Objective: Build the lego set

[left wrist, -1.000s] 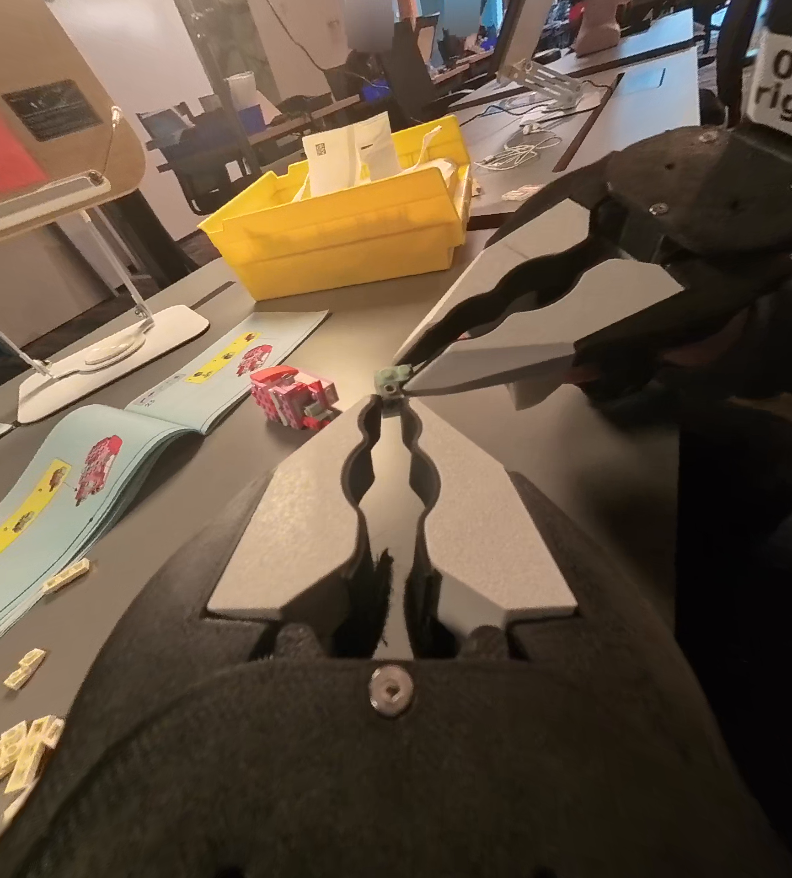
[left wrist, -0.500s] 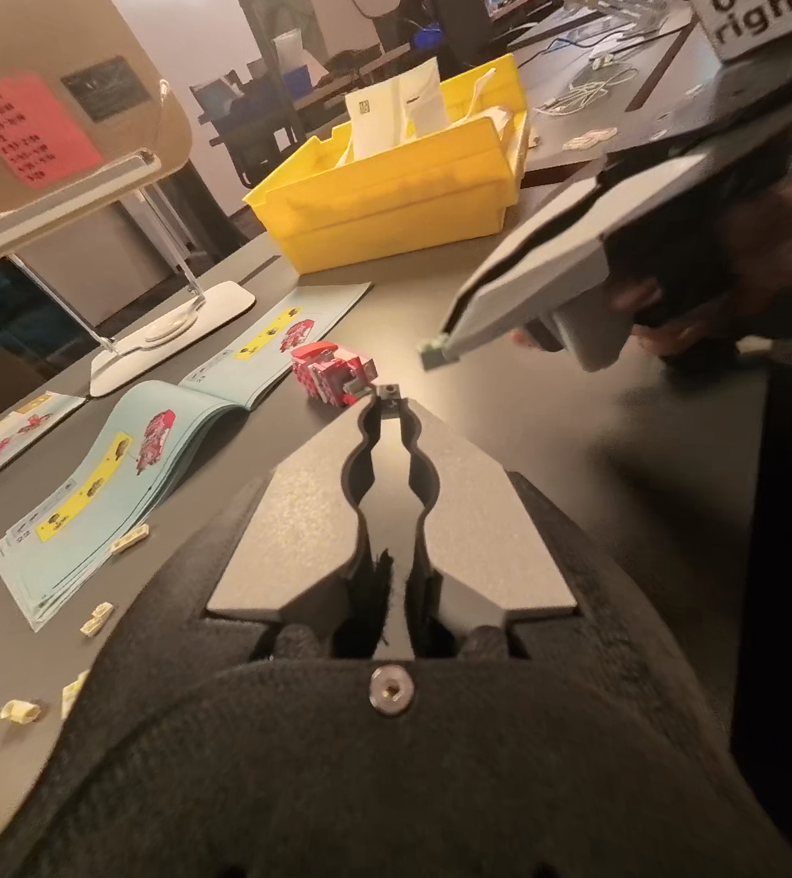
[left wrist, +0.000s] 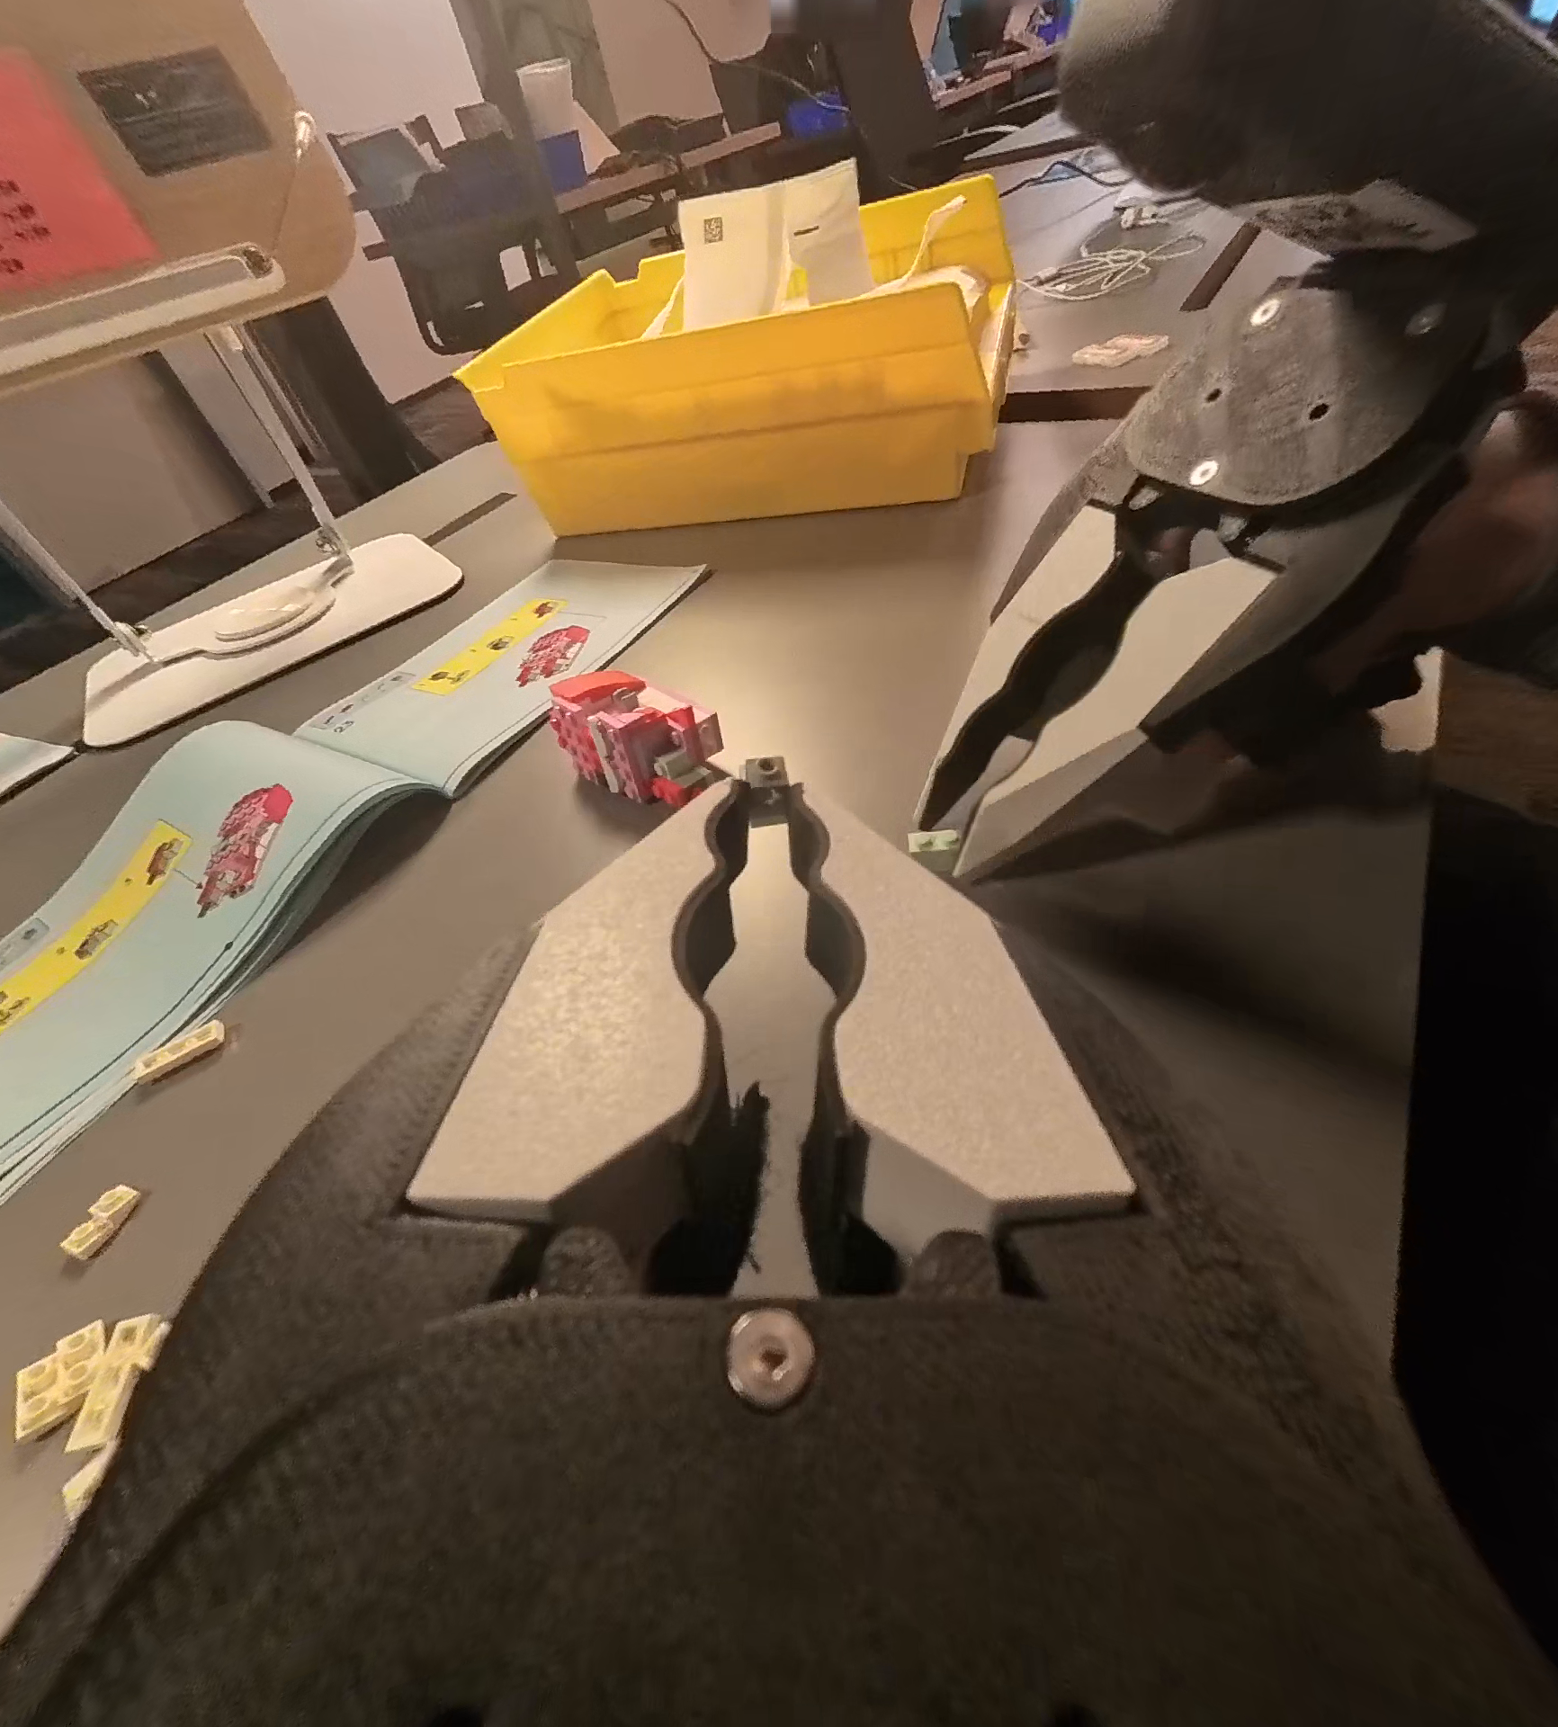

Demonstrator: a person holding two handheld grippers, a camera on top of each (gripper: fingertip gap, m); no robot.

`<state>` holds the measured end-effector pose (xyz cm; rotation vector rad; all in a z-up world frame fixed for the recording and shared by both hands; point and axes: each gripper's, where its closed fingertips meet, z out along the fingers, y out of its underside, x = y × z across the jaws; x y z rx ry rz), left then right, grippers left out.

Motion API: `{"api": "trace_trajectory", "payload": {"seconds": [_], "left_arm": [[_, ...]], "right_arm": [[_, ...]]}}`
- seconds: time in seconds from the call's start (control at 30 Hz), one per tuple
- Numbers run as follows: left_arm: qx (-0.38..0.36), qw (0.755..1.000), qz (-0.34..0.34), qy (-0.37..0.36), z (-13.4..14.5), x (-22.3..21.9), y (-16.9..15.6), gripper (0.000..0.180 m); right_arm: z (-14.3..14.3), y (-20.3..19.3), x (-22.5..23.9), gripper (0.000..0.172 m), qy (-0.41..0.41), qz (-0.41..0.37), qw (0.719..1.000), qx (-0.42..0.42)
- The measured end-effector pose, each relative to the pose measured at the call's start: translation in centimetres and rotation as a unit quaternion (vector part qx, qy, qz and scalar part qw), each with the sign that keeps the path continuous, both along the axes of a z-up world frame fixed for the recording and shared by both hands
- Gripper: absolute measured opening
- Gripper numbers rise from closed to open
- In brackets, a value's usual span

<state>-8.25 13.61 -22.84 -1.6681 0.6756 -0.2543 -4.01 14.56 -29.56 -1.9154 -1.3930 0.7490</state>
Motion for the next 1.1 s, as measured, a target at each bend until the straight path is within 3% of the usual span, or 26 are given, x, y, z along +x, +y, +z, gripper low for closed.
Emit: {"api": "trace_trajectory", "payload": {"seconds": [0.17, 0.37, 0.57, 0.83, 0.93, 1.1], "left_arm": [[-0.003, 1.0, -0.005, -0.002, 0.0, 0.1, 0.0, 0.007], [0.017, 0.998, 0.006, 0.066, -0.6, 0.6, 0.0, 0.007], [0.063, 0.981, 0.02, 0.185, -1.4, 1.3, -0.1, 0.007], [0.086, 0.96, 0.023, 0.265, -2.1, 1.8, -0.2, 0.007], [0.08, 0.961, 0.018, 0.263, -2.3, 1.9, -0.2, 0.007], [0.075, 0.984, -0.046, 0.156, -0.8, 2.9, -1.1, 0.023]], "right_arm": [[1.8, 0.4, 0.0, 0.036, 0.028, -0.006, 0.999, 0.023], [7.8, -1.3, -2.0, 0.014, 0.179, 0.009, 0.983, 0.048], [6.7, -1.7, -3.4, 0.015, 0.15, 0.006, 0.988, 0.047], [5.5, -1.5, -3.4, 0.005, 0.11, 0.002, 0.993, 0.036], [5.4, -1.6, -3.3, 0.004, 0.1, 0.011, 0.994, 0.042], [6.5, -2.1, -2.7, 0.003, 0.161, 0.047, 0.985, -0.042]]}}
